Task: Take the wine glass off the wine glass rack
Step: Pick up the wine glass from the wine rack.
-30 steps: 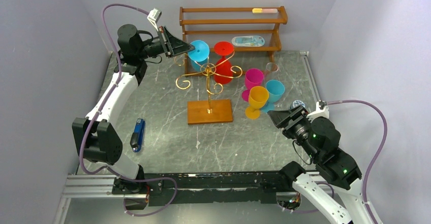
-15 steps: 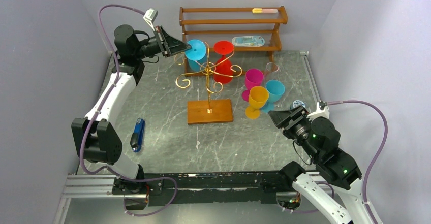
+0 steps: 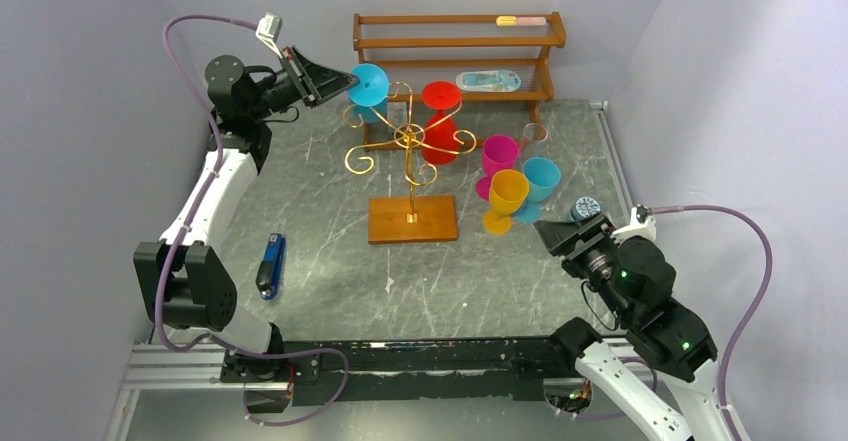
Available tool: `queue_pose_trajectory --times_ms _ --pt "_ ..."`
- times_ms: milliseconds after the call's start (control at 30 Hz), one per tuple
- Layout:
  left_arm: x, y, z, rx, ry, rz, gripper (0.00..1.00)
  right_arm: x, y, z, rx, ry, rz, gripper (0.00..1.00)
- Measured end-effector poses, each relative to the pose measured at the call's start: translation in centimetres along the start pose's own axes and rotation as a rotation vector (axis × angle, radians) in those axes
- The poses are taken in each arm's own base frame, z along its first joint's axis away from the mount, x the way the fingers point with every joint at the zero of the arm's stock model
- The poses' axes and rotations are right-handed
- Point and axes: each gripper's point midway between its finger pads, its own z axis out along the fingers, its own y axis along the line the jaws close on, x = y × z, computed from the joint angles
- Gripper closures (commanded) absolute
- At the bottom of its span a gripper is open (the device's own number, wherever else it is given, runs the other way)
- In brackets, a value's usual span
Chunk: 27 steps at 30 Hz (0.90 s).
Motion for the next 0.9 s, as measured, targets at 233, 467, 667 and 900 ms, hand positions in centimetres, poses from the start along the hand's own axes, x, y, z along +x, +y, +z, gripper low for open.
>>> queue_pose_trajectory --times_ms 233,467,667,900 --pt "-1.4 -0.3 -0.8 -0.056 -0.08 0.048 0.95 0.1 -0.1 0.0 0.001 0.003 -0.004 0.42" --pt "-3.5 -0.4 -2.7 -0.134 -0.193 0.093 0.95 0.5 0.2 0.5 0.001 0.03 -0.022 0.42" --pt "-6.0 1.1 -5.8 -0.277 -0.321 0.096 0.95 0.9 0.4 1.0 0.003 0.05 -0.036 0.42" --pt "-6.2 3.3 -10.8 -0.606 -0.44 0.133 0.95 0.7 0.5 1.0 0.004 0.046 -0.051 0.42"
